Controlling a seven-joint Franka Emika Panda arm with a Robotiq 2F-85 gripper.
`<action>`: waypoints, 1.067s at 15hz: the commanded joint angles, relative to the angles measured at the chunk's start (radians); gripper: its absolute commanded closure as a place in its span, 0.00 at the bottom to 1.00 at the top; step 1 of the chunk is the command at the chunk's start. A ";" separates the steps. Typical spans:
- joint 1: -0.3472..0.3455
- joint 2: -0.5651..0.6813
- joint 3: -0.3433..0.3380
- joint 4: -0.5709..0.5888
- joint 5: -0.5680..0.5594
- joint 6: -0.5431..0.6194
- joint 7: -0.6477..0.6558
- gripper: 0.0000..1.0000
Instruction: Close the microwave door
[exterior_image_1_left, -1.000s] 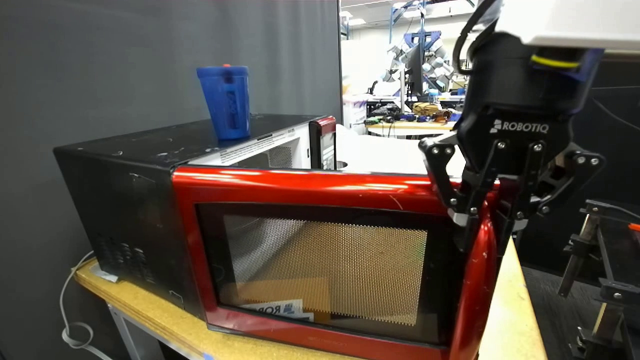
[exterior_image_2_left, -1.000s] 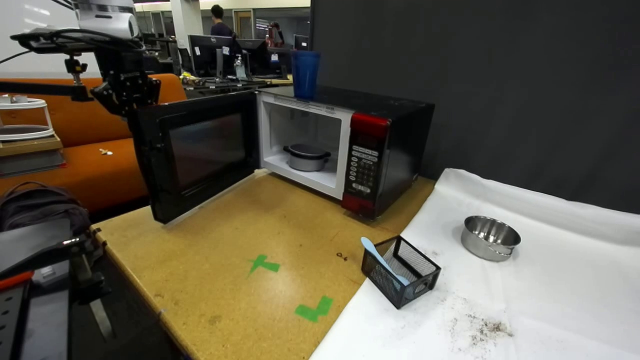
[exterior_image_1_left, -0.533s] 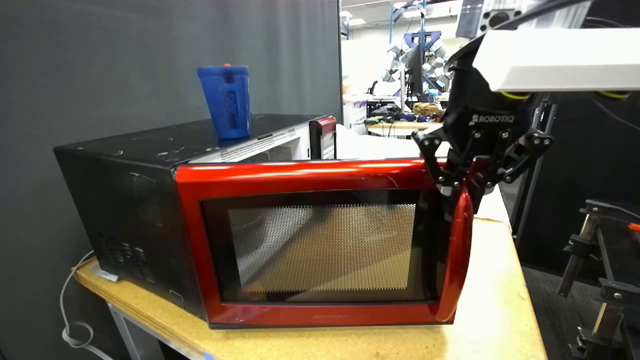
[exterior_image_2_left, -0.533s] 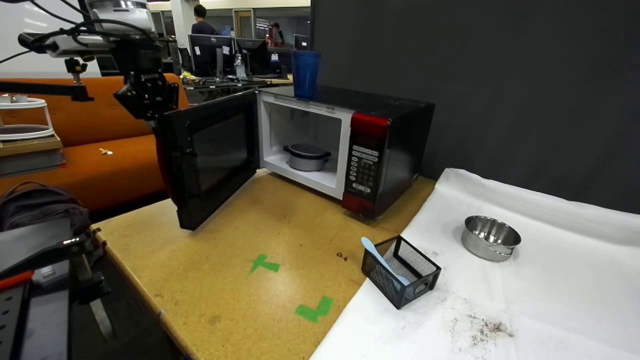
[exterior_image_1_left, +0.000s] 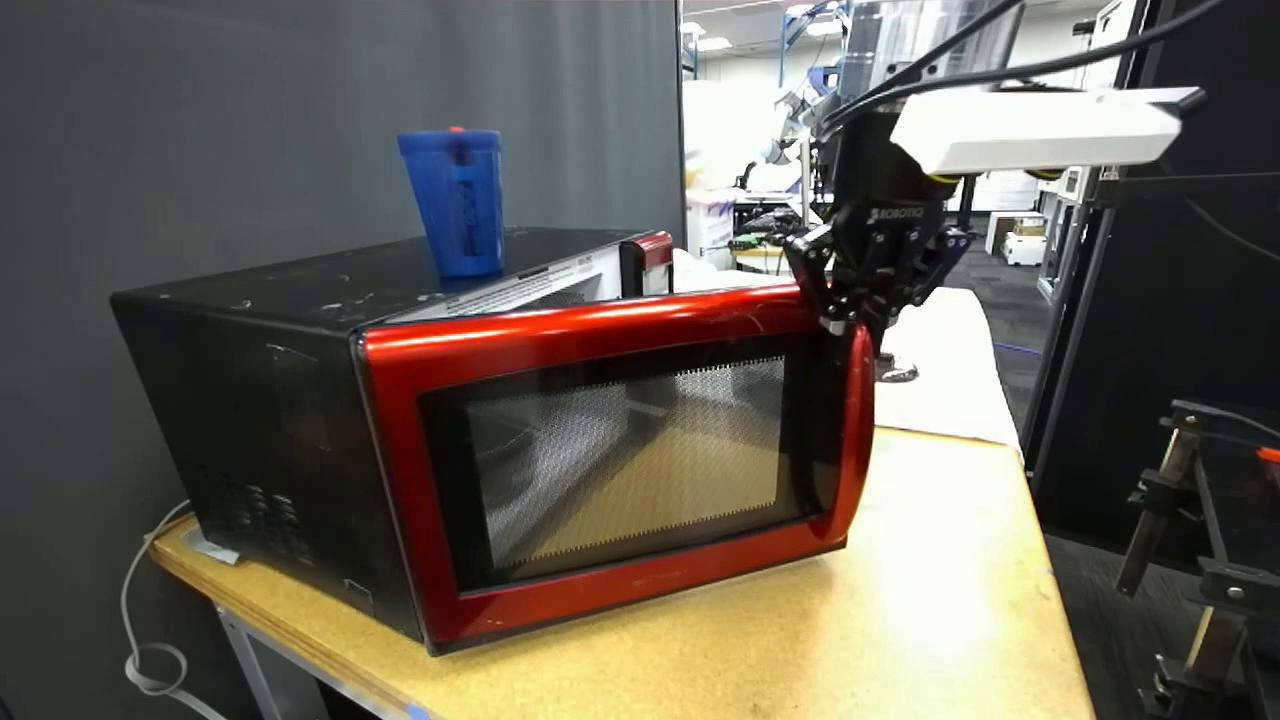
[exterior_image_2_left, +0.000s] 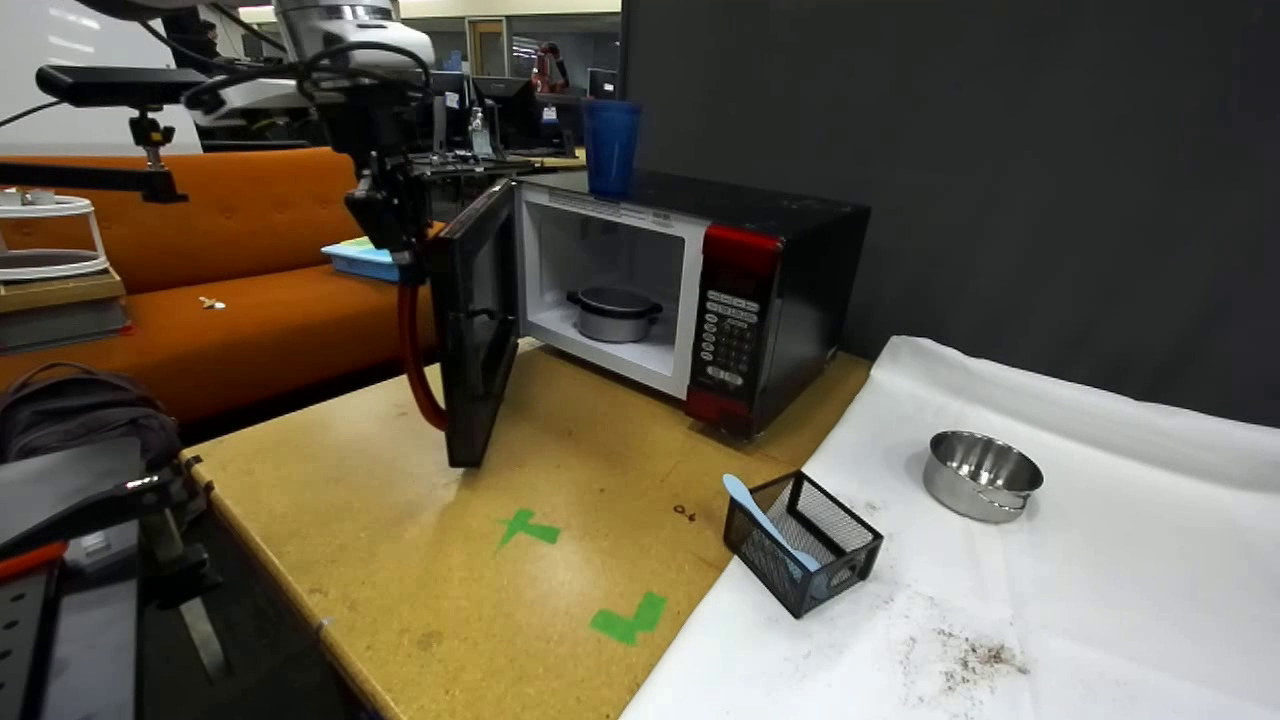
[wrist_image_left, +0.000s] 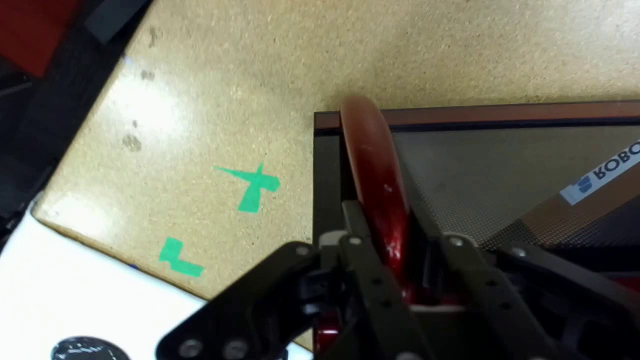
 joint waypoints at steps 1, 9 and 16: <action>-0.064 0.013 -0.051 0.043 0.041 0.044 -0.288 0.94; -0.371 0.227 0.116 0.350 0.232 -0.020 -1.026 0.94; -0.424 0.366 0.115 0.617 0.410 -0.257 -1.560 0.94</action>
